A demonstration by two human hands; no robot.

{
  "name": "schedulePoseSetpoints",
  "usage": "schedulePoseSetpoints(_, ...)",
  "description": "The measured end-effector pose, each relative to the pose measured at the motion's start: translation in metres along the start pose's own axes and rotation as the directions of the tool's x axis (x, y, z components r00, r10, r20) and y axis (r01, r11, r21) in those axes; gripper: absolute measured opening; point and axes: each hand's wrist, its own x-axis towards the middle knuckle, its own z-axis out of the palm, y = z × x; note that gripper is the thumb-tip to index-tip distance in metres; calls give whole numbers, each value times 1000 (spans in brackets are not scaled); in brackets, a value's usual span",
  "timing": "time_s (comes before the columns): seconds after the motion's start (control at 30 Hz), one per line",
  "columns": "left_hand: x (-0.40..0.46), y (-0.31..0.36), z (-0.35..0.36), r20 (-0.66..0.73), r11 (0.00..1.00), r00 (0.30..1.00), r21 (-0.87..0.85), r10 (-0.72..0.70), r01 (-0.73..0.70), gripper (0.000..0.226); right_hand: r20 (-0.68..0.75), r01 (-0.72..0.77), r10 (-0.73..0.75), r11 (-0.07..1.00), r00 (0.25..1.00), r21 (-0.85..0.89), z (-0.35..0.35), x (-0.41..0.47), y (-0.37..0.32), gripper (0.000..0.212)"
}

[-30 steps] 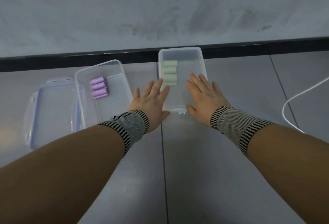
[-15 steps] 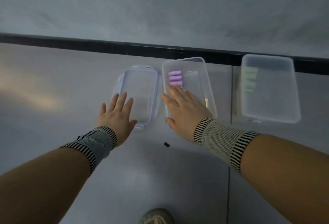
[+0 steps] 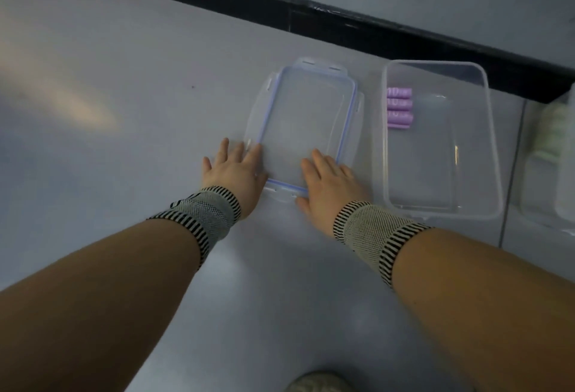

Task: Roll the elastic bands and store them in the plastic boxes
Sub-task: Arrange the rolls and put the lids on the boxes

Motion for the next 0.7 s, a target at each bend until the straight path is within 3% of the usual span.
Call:
schedulePoseSetpoints(0.13,-1,-1,0,-56,990,998,-139,-20,12,52,-4,13,-13,999,1000,-36,9,2,3,70)
schedulePoseSetpoints(0.3,-15,0,-10,-180,929,984,-362,14,-79,45,-13,-8,9,999,1000,35,3,-1,1,69)
schedulePoseSetpoints(0.4,-32,4,-21,-301,897,951,-395,74,-196,44,-98,-20,47,966,994,257,-18,-8,-3,64)
schedulePoseSetpoints(0.5,-51,18,-35,-352,848,911,-395,217,-354,53,-188,-3,120,848,975,530,-49,-18,-7,59)
schedulePoseSetpoints(0.7,-68,49,-72,-405,784,863,-410,302,-467,67,-182,-5,168,748,969,664,-89,-43,-3,67)
